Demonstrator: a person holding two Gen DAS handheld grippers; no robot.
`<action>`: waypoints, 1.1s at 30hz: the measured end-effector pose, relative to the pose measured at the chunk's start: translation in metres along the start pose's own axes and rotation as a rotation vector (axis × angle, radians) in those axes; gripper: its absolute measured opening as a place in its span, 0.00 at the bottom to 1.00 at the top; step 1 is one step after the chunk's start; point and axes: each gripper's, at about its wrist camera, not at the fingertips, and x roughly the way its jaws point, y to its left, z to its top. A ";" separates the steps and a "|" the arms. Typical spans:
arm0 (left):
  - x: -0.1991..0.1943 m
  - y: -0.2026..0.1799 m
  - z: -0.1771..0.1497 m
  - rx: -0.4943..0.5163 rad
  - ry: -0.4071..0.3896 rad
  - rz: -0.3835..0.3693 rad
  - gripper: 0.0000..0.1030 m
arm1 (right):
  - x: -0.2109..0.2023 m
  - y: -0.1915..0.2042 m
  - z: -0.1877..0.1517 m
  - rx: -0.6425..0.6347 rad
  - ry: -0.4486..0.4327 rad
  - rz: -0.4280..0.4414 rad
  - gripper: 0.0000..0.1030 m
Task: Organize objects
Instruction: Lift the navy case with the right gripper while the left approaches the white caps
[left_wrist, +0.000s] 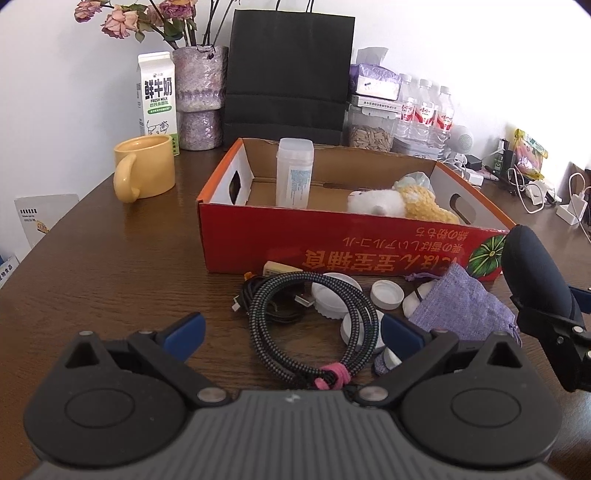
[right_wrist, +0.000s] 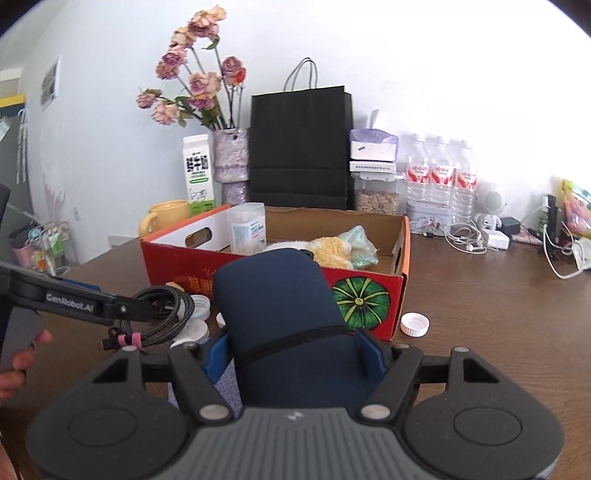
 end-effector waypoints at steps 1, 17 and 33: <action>0.004 -0.002 0.001 0.005 0.006 -0.002 1.00 | 0.002 0.002 -0.001 0.005 0.003 -0.003 0.67; 0.038 -0.016 -0.002 0.032 0.050 0.053 1.00 | 0.019 0.005 -0.011 0.022 0.007 -0.064 0.67; 0.035 -0.014 -0.007 -0.042 0.022 0.017 0.87 | 0.019 0.003 -0.011 0.034 0.002 -0.056 0.67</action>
